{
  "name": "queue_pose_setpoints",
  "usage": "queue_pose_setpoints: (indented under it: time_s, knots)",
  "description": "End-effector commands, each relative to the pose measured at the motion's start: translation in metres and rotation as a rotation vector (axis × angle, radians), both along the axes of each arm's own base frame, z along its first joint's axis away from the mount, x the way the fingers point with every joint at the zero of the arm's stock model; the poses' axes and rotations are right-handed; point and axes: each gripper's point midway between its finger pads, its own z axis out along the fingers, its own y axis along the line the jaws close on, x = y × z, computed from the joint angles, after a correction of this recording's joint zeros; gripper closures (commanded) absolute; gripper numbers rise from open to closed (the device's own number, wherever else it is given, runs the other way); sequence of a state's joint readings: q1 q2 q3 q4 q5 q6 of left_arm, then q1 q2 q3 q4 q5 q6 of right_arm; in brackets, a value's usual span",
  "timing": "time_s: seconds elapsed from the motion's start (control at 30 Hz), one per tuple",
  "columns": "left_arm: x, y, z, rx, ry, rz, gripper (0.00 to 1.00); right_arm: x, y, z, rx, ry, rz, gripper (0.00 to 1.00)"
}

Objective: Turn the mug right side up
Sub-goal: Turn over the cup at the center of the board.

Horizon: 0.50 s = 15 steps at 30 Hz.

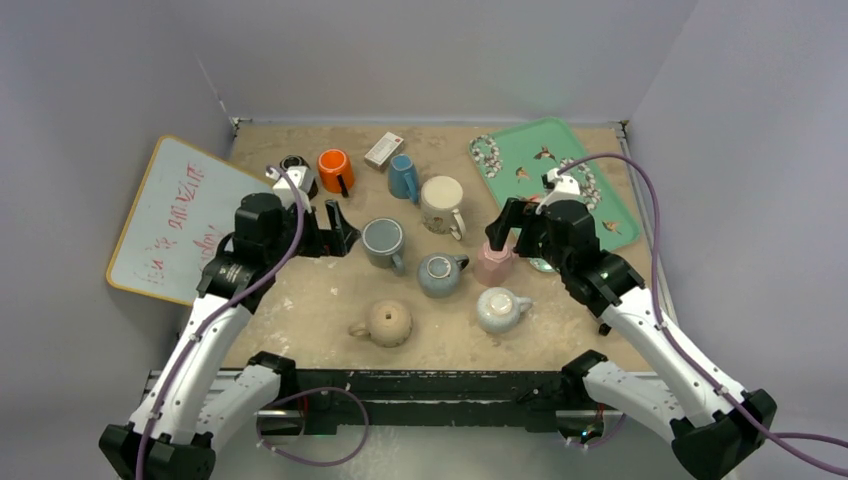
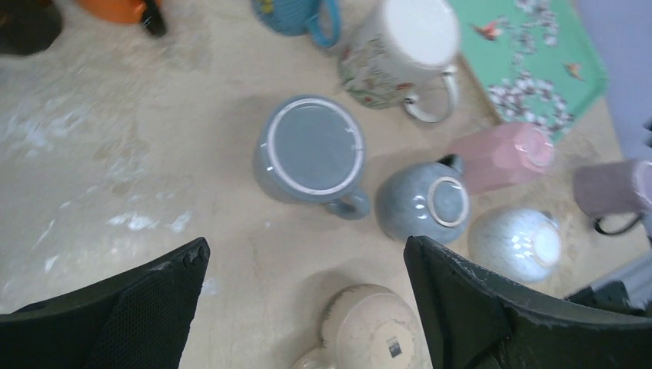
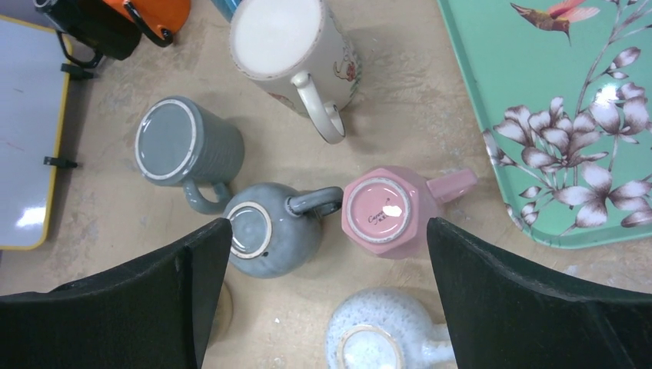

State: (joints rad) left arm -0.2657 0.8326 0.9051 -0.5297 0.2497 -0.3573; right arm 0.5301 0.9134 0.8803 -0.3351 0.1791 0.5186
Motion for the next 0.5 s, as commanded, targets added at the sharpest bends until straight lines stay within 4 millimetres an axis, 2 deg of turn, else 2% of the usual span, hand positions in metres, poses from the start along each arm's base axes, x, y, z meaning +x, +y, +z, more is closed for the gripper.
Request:
queue_pose_setpoints:
  time_s: [0.0, 0.1, 0.27, 0.37, 0.43, 0.47]
  knots:
    - [0.022, 0.033, -0.018, 0.034, 0.116, 0.276, 0.03, -0.004, 0.005, 0.017, 0.052, -0.048, 0.024, 0.01]
    - [0.031, 0.049, -0.034, 0.015, 0.227, 0.462, 0.08, -0.007, 0.008, 0.015, 0.059, -0.064, 0.055, 0.01]
    - [0.040, 0.044, -0.044, -0.028, 0.294, 0.513, 0.14, -0.009, 0.008, 0.010, 0.059, -0.059, 0.063, 0.02]
    - [0.045, 0.031, -0.051, -0.063, 0.302, 0.492, 0.24, -0.012, 0.009, 0.006, 0.051, -0.046, 0.073, 0.02]
    - [0.047, 0.021, -0.057, -0.026, 0.318, 0.476, 0.25, -0.013, 0.008, 0.003, 0.046, -0.041, 0.075, 0.02]
    - [0.048, 0.016, -0.058, -0.001, 0.314, 0.473, 0.30, -0.013, 0.007, 0.003, 0.045, -0.040, 0.075, 0.02]
